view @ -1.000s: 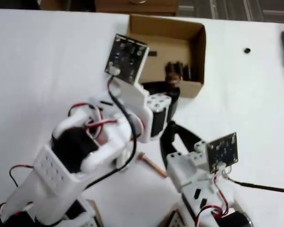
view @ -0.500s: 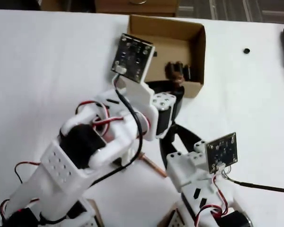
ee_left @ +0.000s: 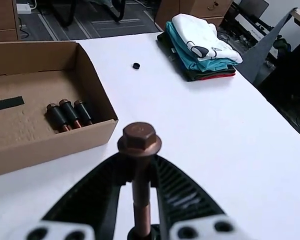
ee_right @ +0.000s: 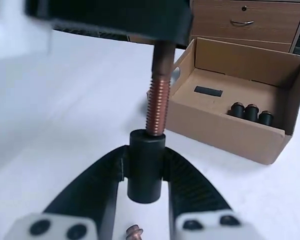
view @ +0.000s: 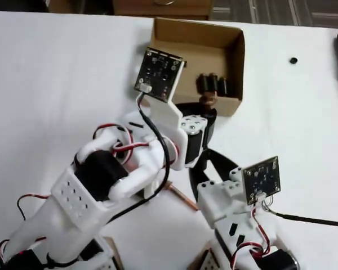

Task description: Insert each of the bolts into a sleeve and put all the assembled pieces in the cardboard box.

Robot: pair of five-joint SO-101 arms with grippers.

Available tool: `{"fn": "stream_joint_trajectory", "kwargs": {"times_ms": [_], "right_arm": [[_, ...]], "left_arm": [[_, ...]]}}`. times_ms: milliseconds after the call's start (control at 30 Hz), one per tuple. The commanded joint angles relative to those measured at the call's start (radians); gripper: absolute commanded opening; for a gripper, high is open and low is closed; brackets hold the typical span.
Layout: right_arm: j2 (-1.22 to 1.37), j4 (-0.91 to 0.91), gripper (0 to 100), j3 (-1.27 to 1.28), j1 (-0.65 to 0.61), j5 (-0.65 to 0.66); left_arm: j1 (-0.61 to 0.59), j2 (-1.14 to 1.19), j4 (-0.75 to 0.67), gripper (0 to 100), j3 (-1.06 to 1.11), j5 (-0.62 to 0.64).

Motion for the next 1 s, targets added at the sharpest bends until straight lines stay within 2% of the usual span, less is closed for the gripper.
{"fn": "stream_joint_trajectory", "kwargs": {"times_ms": [0, 367, 500, 633, 867, 967], "right_arm": [[-0.010, -0.039, 1.9, -0.008, -0.001, -0.006], [-0.010, -0.041, 1.9, -0.006, -0.001, -0.006], [-0.010, -0.042, 1.9, -0.006, 0.005, -0.006], [-0.012, -0.045, 1.9, -0.006, 0.070, -0.006], [-0.012, -0.045, 1.9, -0.009, 0.082, -0.006], [-0.012, -0.045, 1.9, -0.009, 0.081, -0.006]], "left_arm": [[0.008, -0.031, -0.006, 2, 0.002, 0.005], [0.014, -0.029, 0.002, 2, 0.015, 0.006], [0.014, -0.031, 0.051, 2, 0.071, 0.006], [0.015, -0.031, 0.114, 2, 0.091, 0.006], [0.040, -0.031, 0.152, 2, 0.107, 0.029], [0.068, -0.031, 0.184, 9, 0.114, 0.028]]}}
